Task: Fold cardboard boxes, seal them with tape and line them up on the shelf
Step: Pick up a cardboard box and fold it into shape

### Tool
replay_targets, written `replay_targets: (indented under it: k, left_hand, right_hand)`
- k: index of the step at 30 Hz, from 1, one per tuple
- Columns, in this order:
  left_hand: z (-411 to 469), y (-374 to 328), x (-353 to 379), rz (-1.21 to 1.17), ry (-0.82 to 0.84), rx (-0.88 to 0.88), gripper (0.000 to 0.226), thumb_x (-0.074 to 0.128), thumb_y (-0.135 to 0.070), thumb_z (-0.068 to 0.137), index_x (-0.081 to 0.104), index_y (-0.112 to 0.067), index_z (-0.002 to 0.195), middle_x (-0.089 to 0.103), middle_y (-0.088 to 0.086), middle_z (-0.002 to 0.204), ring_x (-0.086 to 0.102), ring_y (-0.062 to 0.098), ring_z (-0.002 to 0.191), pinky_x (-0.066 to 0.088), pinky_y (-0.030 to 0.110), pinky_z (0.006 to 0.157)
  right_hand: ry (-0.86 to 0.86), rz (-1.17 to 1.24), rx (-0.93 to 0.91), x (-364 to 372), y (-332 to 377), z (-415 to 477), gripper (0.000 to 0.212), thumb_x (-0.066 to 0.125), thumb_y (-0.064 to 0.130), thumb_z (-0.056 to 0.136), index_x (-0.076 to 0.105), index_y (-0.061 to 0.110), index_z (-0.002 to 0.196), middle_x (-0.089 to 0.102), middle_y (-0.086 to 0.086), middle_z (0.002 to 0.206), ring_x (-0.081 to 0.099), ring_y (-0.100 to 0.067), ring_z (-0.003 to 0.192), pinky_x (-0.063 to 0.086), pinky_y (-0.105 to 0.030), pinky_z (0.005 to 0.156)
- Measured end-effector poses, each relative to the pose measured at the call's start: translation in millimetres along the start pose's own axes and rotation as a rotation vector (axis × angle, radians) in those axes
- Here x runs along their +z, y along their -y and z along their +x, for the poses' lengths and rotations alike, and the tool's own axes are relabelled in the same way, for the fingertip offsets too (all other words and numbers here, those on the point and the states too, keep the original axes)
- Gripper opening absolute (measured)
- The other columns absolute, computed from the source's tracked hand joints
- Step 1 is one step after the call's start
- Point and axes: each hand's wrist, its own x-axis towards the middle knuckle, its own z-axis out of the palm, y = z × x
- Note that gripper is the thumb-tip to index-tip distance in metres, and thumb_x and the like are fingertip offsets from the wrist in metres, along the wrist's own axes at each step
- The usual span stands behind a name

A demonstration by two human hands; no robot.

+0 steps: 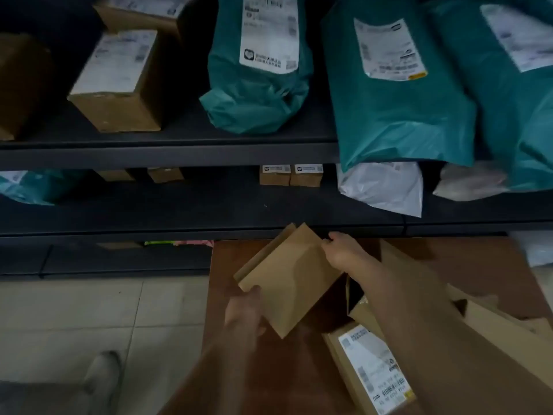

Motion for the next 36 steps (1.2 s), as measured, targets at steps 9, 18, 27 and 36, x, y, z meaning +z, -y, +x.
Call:
replay_targets:
  k: [9, 18, 27, 36]
  left_hand:
    - [16.5, 5.7, 6.6, -0.031, 0.034, -0.012, 0.041, 0.048, -0.027, 0.099, 0.044, -0.011, 0.137, 0.053, 0.01, 0.11, 0.055, 0.032, 0.107, 0.053, 0.047, 0.092]
    - [-17.9, -19.3, -28.9, 0.014, -0.019, 0.056, 0.043, 0.049, -0.033, 0.097, 0.046, -0.013, 0.135, 0.056, 0.01, 0.116, 0.055, 0.034, 0.111, 0.051, 0.051, 0.095]
    - [-111.0, -38.1, -77.1, 0.164, -0.001, 0.24, 0.046, 0.044, -0.036, 0.095, 0.049, -0.012, 0.133, 0.061, 0.01, 0.115, 0.058, 0.032, 0.107, 0.049, 0.048, 0.097]
    - [-240.4, -59.3, -110.9, 0.212, -0.037, 0.41, 0.039, 0.041, -0.031, 0.1, 0.051, -0.011, 0.132, 0.055, 0.006, 0.108, 0.052, 0.029, 0.102, 0.044, 0.044, 0.102]
  right_hand:
    - [0.042, -0.049, 0.028, 12.4, 3.2, 9.1, 0.039, 0.03, 0.023, 0.103, 0.049, 0.009, 0.134, 0.052, -0.012, 0.133, 0.052, -0.026, 0.117, 0.042, -0.036, 0.097]
    - [-0.006, -0.027, -0.067, -2.0, 28.8, -35.8, 0.036, 0.031, 0.023, 0.104, 0.053, 0.011, 0.13, 0.054, -0.008, 0.13, 0.053, -0.025, 0.115, 0.041, -0.03, 0.091]
    - [-0.042, 0.026, -0.106, -47.4, 37.4, -140.0, 0.035, 0.036, 0.023, 0.103, 0.059, 0.009, 0.126, 0.058, -0.01, 0.126, 0.056, -0.023, 0.107, 0.046, -0.034, 0.096]
    - [-0.123, 0.152, -0.155, -105.6, 19.9, -262.4, 0.033, 0.039, 0.024, 0.101, 0.07, 0.013, 0.105, 0.068, -0.004, 0.108, 0.063, -0.022, 0.098, 0.048, -0.037, 0.092]
